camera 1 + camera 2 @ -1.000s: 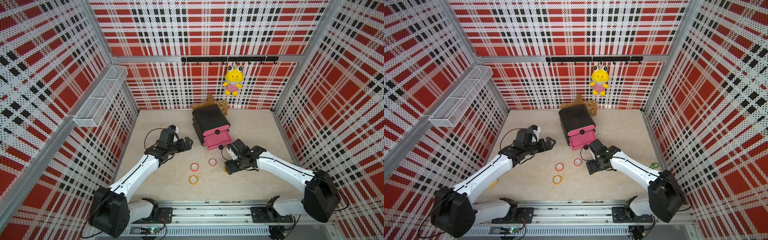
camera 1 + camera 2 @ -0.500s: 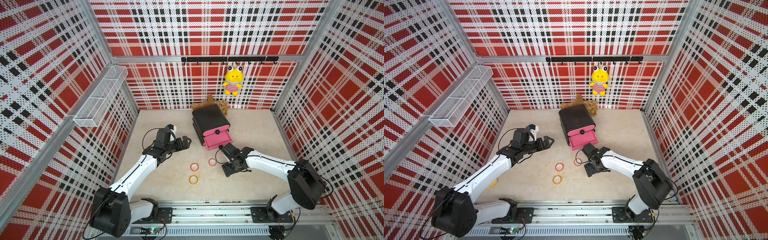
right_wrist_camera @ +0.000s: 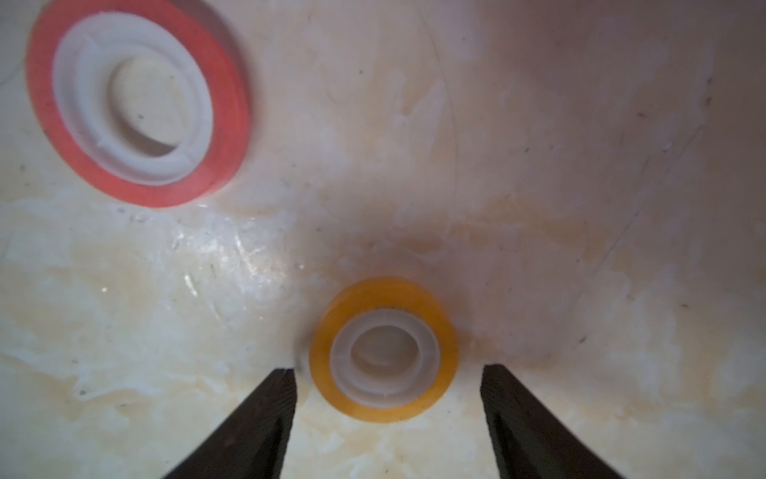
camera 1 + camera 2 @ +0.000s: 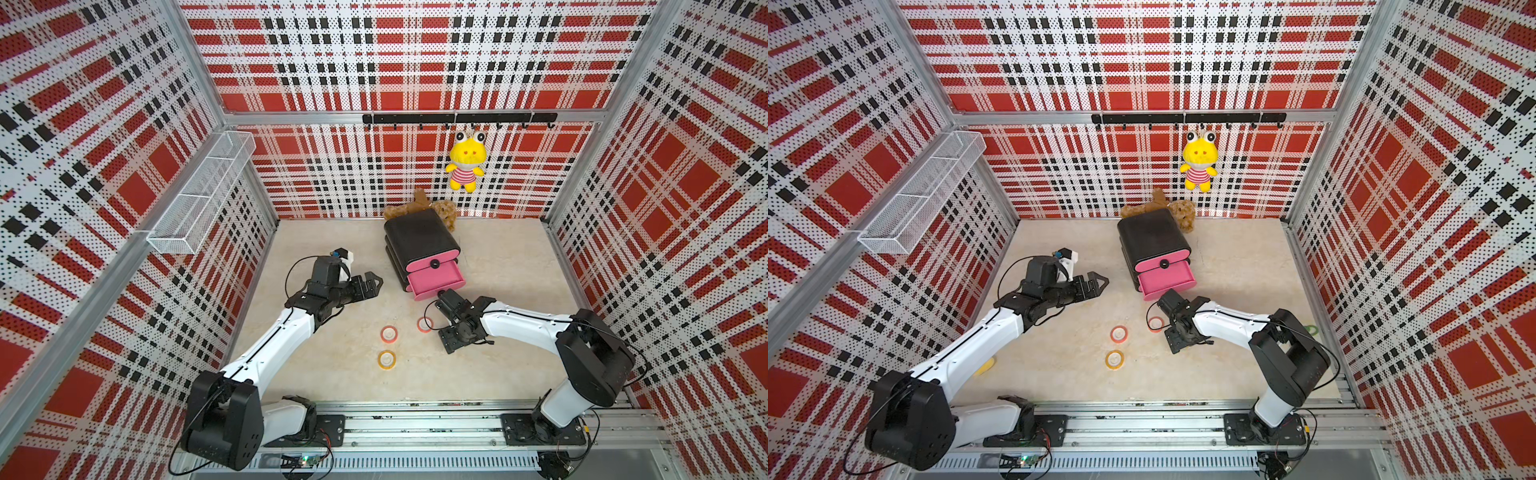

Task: Place the transparent tape into the drawer according to color
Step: Pick up the tape from the center of the board.

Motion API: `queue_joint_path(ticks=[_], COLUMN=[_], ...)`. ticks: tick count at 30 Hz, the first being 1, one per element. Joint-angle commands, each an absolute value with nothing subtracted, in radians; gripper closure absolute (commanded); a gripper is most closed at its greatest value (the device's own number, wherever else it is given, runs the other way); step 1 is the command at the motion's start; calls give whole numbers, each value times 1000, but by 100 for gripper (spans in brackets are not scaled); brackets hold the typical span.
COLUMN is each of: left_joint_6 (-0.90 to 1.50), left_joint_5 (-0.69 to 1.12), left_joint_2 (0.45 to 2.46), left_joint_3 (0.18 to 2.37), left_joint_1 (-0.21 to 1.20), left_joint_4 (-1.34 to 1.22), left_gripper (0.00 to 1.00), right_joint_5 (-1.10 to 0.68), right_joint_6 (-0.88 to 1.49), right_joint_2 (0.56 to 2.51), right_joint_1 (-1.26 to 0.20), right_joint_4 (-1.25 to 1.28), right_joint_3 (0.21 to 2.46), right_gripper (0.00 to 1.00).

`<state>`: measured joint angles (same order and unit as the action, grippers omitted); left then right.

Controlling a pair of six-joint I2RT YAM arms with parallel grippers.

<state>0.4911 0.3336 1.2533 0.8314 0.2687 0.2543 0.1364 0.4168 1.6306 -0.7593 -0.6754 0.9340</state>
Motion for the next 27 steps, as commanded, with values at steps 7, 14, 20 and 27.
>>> queue_joint_path(ticks=[7, 14, 20, 27], left_joint_6=[473, 474, 473, 475], left_joint_5=[350, 355, 359, 362], left_joint_2=[1259, 1261, 1261, 1256], left_joint_3=[825, 830, 837, 844], left_joint_1=[255, 255, 256, 256], left_joint_4=[233, 233, 233, 233], left_gripper=[1, 1, 1, 1], right_joint_5=[130, 114, 96, 82], right_joint_6=[418, 416, 419, 435], right_joint_2=[1678, 1690, 1700, 1676], right_joint_1=[-769, -769, -769, -769], right_joint_4=[-640, -627, -634, -644], right_joint_3=[950, 940, 929, 898], right_gripper=[22, 26, 29, 29])
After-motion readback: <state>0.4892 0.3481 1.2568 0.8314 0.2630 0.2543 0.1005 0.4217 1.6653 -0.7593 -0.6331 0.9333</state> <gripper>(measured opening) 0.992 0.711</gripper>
